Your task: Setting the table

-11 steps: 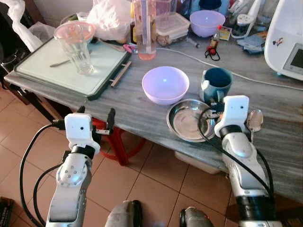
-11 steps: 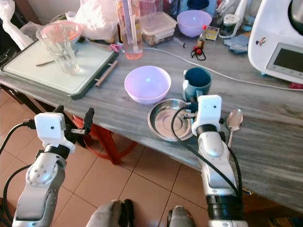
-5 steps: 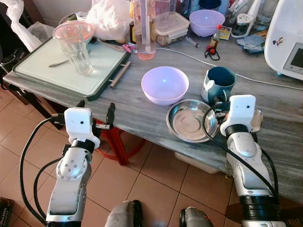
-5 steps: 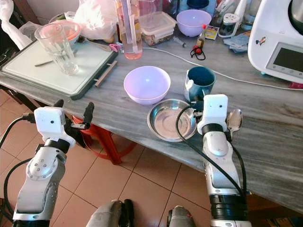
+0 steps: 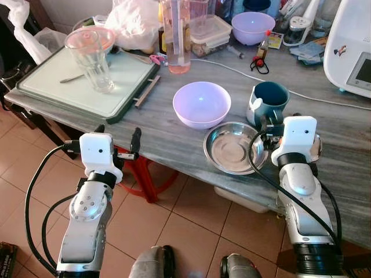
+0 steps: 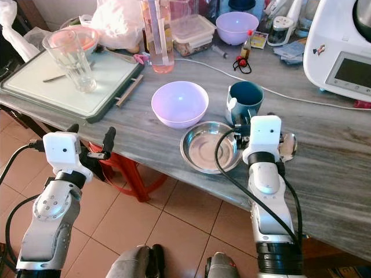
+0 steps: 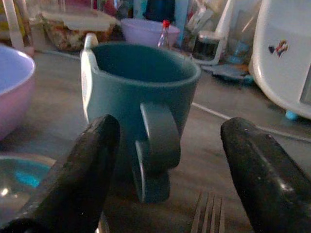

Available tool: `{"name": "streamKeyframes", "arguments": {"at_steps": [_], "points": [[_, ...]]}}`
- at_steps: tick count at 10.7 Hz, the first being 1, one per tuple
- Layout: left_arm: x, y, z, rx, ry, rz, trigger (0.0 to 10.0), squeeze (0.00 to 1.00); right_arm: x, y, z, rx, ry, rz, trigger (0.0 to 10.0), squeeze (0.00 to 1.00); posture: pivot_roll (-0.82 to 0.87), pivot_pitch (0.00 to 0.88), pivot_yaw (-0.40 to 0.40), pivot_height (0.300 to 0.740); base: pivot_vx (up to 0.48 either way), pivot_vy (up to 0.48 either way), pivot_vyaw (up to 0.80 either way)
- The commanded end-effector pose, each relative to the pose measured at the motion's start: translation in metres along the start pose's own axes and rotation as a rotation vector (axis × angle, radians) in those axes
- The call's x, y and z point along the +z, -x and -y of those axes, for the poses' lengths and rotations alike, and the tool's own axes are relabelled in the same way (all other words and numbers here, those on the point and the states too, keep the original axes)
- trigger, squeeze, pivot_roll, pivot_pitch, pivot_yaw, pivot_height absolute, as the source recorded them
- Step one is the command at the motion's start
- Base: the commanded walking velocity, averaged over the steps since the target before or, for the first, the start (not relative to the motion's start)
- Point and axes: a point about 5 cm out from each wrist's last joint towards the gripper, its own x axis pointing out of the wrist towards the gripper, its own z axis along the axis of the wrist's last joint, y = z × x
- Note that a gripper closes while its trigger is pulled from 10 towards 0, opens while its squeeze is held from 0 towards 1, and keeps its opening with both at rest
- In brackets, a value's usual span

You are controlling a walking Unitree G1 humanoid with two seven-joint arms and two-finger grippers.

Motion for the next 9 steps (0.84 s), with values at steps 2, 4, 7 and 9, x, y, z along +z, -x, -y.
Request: {"name": "streamKeyframes", "arguments": {"at_steps": [2, 4, 7, 9], "points": [[0.0, 0.002, -0.003, 0.0, -0.005, -0.006, 10.0, 0.0, 0.005, 0.001, 0.0, -0.006, 0.002, 0.025, 10.0, 1.0, 0.02, 0.104, 0.107, 0.74, 0.0, 0.0, 0.0], [0.001, 0.005, -0.001, -0.004, -0.003, 0.0, 10.0, 0.0, 0.029, 0.008, 0.005, -0.055, 0.103, 0.174, 10.0, 1.0, 0.02, 0.111, 0.11, 0.74, 0.0, 0.0, 0.0], [-0.006, 0.006, -0.007, 0.091, -0.024, -0.049, 10.0, 0.0, 0.049, 0.011, -0.014, 0.056, 0.156, 0.3, 10.0, 0.93, 0.02, 0.104, 0.102, 0.74, 0.0, 0.0, 0.0], [-0.006, 0.006, -0.006, 0.106, -0.028, -0.049, 10.0, 0.0, 0.053, 0.014, -0.029, 0.149, 0.204, 0.347, 10.0, 0.09, 0.02, 0.104, 0.095, 0.74, 0.0, 0.0, 0.8]]}}
